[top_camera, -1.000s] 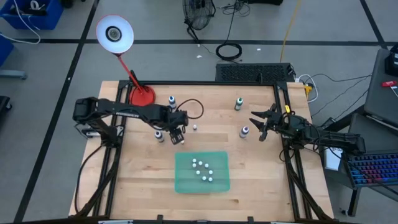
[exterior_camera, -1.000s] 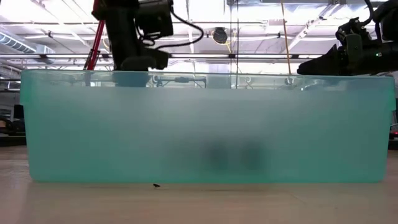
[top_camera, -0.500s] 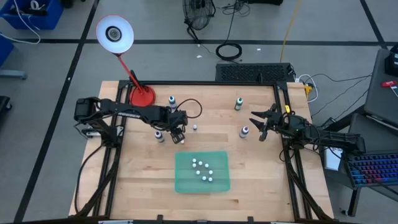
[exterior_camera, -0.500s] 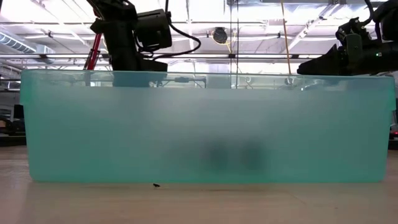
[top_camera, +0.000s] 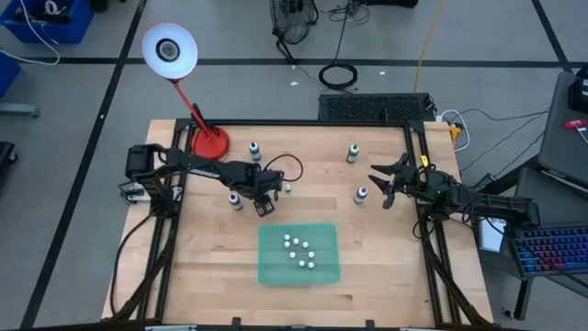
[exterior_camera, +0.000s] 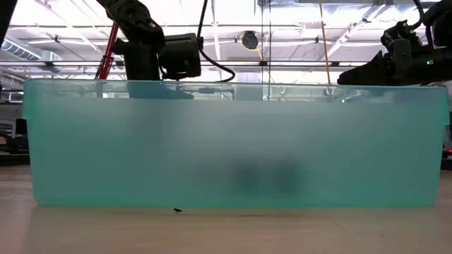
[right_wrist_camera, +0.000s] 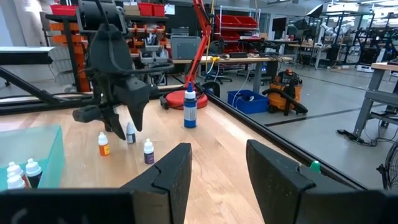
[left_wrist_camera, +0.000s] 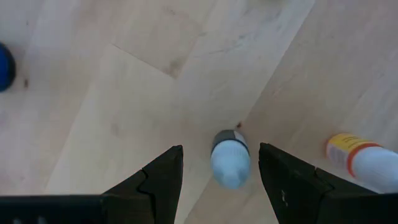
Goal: Pick & Place food coloring
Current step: Put the small black food coloring bottle into the blue bin
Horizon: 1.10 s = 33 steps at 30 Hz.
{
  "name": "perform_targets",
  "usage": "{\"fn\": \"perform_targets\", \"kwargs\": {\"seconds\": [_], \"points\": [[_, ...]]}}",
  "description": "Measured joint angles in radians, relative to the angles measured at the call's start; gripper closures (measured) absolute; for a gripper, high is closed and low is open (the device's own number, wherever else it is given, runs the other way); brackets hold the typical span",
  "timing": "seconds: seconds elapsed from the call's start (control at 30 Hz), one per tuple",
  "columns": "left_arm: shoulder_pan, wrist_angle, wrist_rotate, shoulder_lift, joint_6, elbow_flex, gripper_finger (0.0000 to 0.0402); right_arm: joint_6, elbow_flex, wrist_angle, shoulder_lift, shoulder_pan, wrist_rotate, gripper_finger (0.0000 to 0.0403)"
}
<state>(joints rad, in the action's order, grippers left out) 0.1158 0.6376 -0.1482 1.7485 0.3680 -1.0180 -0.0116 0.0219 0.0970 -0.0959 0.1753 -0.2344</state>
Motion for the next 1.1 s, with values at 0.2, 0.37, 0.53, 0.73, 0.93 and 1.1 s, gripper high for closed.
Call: {"fn": "perform_targets", "kwargs": {"seconds": [0.2, 0.37, 0.53, 0.73, 0.93, 1.1], "points": [[0.001, -0.007, -0.009, 0.011, -0.021, 0.000, 0.0190, 0.000, 0.000, 0.003, -0.002, 0.000, 0.000, 0.0261], [0.001, -0.013, -0.010, 0.011, -0.026, 0.000, 0.0190, 0.000, 0.000, 0.003, -0.002, 0.000, 0.000, 0.0261], [0.001, -0.013, -0.010, 0.011, -0.033, 0.000, 0.0190, 0.000, 0.000, 0.003, -0.002, 0.000, 0.000, 0.0261], [0.001, -0.014, -0.010, 0.011, -0.049, 0.000, 0.0194, 0.000, 0.000, 0.003, -0.002, 0.000, 0.000, 0.0261], [0.001, -0.014, -0.010, 0.011, -0.055, 0.000, 0.0280, 0.000, 0.000, 0.003, -0.002, 0.000, 0.000, 0.0261], [0.001, -0.015, -0.010, 0.011, -0.101, -0.001, 0.0335, 0.000, 0.000, 0.003, -0.002, 0.000, 0.000, 0.0261]]}}
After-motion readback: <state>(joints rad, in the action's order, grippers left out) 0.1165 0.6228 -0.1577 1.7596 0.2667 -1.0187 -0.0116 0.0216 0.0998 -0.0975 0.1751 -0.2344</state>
